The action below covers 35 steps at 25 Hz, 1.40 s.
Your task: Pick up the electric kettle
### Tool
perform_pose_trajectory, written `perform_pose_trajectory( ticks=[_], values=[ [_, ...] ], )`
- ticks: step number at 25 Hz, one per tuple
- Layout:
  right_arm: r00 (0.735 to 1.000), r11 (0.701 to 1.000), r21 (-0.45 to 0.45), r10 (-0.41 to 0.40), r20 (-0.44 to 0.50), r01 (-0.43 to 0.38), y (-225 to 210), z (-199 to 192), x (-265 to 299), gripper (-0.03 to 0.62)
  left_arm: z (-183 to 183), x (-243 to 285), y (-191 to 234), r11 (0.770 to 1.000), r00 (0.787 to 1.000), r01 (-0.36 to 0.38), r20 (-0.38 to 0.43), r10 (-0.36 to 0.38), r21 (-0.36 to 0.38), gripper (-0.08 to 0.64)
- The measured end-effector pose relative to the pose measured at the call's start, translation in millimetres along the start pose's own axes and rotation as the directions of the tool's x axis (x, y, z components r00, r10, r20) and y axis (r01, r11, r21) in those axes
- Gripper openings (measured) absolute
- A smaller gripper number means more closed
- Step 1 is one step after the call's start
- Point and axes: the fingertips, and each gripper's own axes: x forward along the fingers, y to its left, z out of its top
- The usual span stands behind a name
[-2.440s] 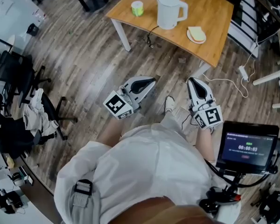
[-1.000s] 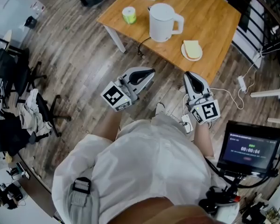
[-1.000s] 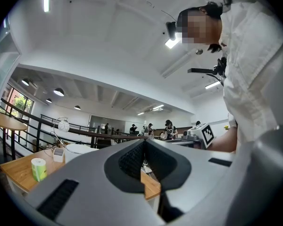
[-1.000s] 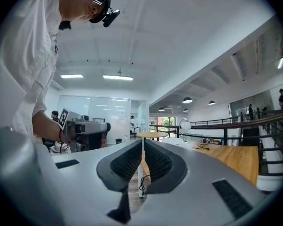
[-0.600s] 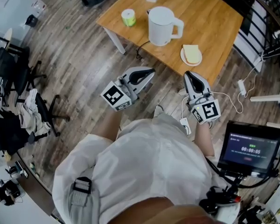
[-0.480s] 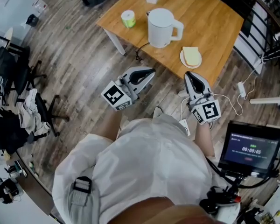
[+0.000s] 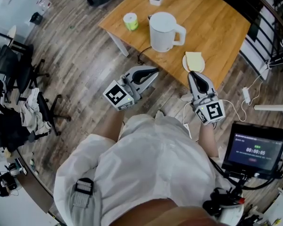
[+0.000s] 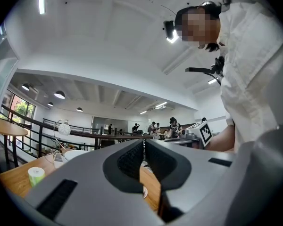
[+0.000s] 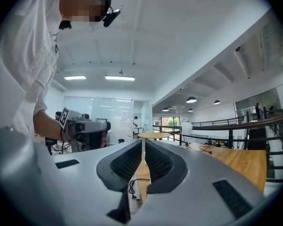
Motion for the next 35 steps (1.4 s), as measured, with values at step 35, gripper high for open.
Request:
perform_pose_trajectory(
  ticks=[35],
  values=[
    [0.996, 1.0, -0.012, -0.01, -0.086, 0.009, 0, -15, 77, 0.009, -18, -11, 72, 0.996, 0.999, 0.047, -0.006, -0.048, -0.075, 0.008]
  ],
)
